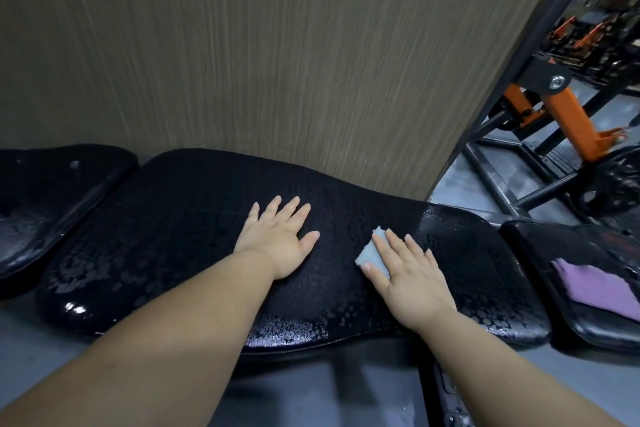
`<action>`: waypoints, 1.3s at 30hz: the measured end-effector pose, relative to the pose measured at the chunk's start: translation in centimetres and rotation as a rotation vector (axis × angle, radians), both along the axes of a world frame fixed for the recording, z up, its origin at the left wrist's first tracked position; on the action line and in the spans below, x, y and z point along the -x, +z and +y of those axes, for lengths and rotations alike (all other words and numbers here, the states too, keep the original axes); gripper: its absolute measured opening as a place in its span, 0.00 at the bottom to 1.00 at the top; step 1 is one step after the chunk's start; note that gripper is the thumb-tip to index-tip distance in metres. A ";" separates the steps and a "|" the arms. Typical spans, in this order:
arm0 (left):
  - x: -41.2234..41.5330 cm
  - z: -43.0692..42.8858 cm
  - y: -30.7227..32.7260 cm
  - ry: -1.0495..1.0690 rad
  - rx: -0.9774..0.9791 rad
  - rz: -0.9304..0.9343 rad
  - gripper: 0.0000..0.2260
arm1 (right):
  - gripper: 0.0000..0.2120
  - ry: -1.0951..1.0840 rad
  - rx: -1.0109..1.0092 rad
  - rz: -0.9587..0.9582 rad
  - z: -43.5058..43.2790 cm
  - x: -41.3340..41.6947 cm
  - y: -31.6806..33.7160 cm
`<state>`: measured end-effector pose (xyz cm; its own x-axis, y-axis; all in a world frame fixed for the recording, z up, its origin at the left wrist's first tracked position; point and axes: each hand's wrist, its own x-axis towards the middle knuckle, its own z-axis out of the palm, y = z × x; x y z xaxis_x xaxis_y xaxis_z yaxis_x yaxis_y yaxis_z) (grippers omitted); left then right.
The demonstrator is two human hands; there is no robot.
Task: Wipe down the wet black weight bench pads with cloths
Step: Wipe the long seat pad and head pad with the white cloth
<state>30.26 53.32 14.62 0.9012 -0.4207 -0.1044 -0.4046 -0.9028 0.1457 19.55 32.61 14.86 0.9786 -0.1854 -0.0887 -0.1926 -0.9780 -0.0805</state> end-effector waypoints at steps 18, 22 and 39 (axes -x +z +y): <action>-0.9 -0.1 -0.4 -0.003 -0.006 -0.007 0.29 | 0.34 -0.184 -0.042 -0.018 -4.8 -11.8 -0.3; -1.1 -0.1 -0.4 -0.001 -0.008 -0.006 0.29 | 0.34 -0.204 -0.049 -0.008 -5.5 -13.1 -0.2; -0.7 -0.1 0.1 -0.006 -0.029 -0.004 0.29 | 0.30 -0.108 -0.005 -0.004 -4.3 1.6 -0.1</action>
